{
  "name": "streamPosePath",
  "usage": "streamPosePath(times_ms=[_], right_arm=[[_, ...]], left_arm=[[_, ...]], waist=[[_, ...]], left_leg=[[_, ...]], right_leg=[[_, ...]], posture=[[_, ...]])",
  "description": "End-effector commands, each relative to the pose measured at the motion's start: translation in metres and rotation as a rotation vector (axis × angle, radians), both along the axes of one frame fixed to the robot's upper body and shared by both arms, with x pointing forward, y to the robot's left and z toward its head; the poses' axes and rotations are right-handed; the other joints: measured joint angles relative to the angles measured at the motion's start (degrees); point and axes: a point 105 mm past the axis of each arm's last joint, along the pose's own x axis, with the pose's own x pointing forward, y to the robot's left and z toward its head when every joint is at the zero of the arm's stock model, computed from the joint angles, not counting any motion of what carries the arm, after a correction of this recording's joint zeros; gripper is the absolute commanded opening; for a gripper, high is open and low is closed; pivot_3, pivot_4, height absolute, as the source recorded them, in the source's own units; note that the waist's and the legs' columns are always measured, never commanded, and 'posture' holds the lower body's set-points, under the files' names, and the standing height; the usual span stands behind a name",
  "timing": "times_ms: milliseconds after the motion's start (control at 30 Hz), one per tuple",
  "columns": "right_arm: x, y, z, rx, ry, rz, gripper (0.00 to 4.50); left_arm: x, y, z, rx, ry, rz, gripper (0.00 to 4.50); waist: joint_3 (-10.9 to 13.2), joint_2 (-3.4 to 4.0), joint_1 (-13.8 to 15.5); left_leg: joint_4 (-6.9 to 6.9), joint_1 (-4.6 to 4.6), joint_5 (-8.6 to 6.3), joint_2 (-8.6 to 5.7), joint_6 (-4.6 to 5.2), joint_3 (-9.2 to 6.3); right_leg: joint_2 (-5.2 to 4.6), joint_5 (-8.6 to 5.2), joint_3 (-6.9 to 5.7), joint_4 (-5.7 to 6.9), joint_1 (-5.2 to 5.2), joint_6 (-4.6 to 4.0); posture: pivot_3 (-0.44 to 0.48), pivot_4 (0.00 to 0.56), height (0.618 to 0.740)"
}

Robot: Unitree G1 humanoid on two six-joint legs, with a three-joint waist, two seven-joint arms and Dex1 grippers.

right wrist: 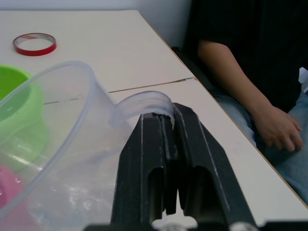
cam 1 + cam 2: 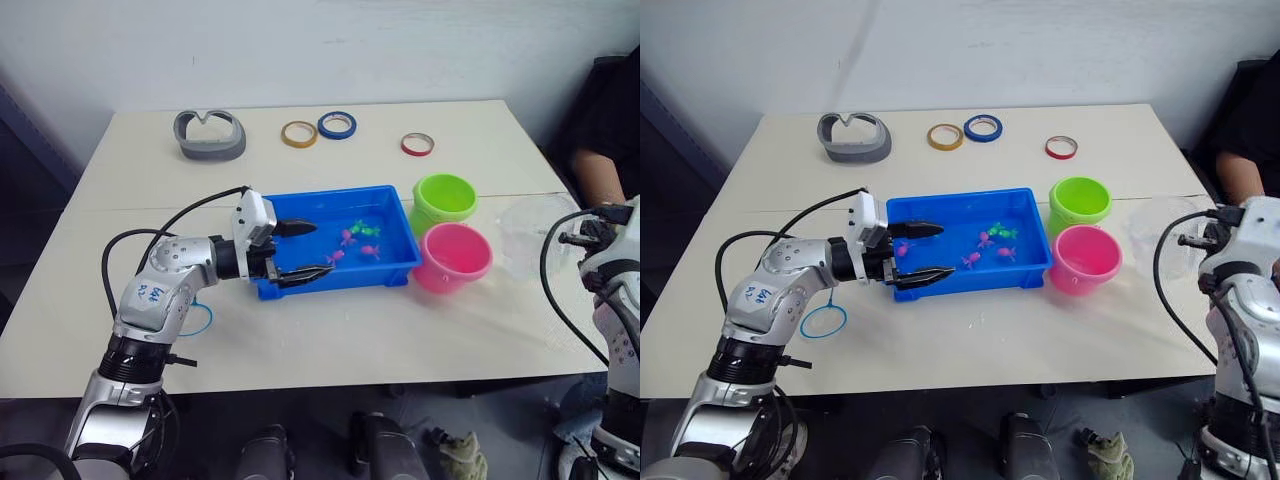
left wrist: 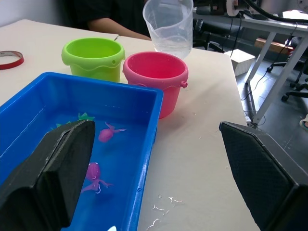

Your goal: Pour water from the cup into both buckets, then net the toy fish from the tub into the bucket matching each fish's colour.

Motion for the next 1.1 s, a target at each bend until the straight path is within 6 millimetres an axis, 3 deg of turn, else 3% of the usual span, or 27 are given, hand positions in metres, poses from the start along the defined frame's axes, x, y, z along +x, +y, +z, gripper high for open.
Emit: streamPosePath(times_ms=[33, 467, 1100], right_arm=[[-0.001, 0.009, 0.035, -0.155, -0.064, 0.034, 0.07], [0.001, 0.036, 0.055, -0.477, -0.011, 0.175, 0.07], [0.005, 0.060, 0.050, -0.720, 0.061, 0.249, 0.07]], left_arm=[[-0.001, 0.004, 0.014, -0.014, -0.050, -0.001, 4.50], [0.004, 0.012, 0.011, 0.012, -0.032, 0.036, 4.50], [0.002, 0.007, 0.007, 0.030, -0.024, 0.016, 4.50]], waist=[[0.00, 0.00, 0.02], [0.03, -0.04, 0.06], [0.04, -0.06, 0.08]], left_leg=[[0.00, 0.00, 0.00, 0.01, 0.00, 0.00], [0.00, -0.02, 0.00, 0.00, 0.00, 0.06], [0.02, -0.01, 0.01, 0.00, -0.02, 0.08]], right_leg=[[0.01, 0.00, -0.01, -0.01, 0.00, 0.00], [0.00, 0.01, -0.02, -0.05, -0.02, 0.02], [0.00, 0.01, -0.03, -0.05, -0.02, 0.02]], posture=[[0.000, 0.150, 0.713], [0.000, 0.150, 0.713], [0.000, 0.150, 0.713]])
